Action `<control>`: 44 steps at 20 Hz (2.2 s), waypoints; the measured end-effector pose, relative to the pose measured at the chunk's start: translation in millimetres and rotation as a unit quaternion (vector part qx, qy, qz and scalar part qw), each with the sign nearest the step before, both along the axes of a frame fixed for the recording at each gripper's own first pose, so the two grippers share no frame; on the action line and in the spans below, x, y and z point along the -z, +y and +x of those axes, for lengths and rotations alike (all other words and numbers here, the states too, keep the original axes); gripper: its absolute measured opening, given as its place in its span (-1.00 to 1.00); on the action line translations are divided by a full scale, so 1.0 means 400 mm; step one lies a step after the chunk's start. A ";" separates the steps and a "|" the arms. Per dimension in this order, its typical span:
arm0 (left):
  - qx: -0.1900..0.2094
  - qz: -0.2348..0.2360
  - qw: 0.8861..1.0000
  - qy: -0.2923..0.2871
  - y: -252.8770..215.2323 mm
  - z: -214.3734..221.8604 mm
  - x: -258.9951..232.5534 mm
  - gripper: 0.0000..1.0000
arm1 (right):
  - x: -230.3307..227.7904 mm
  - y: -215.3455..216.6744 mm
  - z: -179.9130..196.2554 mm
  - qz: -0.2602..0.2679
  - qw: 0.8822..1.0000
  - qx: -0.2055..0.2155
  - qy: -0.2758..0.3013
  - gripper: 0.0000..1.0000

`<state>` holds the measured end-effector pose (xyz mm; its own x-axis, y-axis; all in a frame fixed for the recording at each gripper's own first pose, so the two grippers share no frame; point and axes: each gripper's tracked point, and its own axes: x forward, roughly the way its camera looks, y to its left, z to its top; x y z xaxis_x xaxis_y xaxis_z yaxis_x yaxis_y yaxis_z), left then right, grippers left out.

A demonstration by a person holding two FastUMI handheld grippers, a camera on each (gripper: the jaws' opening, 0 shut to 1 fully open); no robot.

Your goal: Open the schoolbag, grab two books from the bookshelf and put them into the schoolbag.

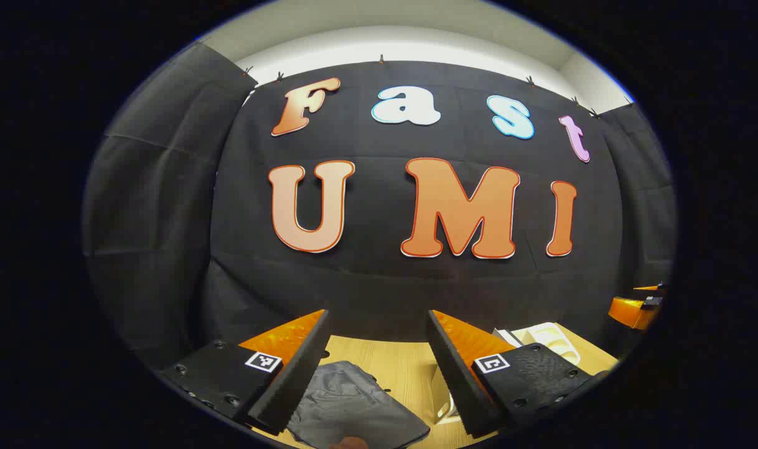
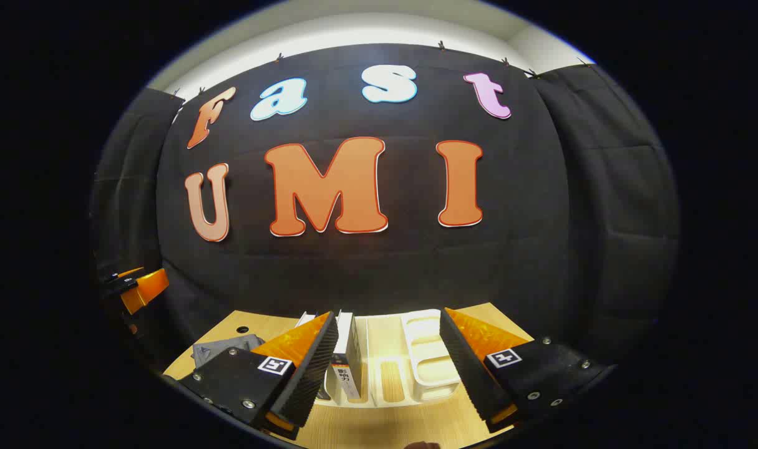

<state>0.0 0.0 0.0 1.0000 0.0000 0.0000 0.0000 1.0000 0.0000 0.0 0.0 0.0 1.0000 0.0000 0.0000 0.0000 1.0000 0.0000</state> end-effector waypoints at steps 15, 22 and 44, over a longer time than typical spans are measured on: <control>-0.006 0.004 1.000 0.002 0.047 -0.031 -0.011 0.92 | -0.019 0.020 -0.035 -0.008 1.000 0.010 -0.005 0.94; -0.001 0.015 1.000 -0.011 0.046 -0.044 -0.029 0.92 | 0.002 0.023 -0.046 -0.012 1.000 0.010 0.007 0.95; 0.132 0.347 0.899 0.235 -0.061 -0.184 0.687 0.95 | 0.191 -0.106 -0.044 0.009 0.993 0.068 0.099 0.95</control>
<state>-73.6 -24.3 -274.9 0.8550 -0.0745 -0.5133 0.3999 0.7249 0.5610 -17.5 -42.5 -76.3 0.9712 -0.1329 -0.1976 0.1365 0.9906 0.0050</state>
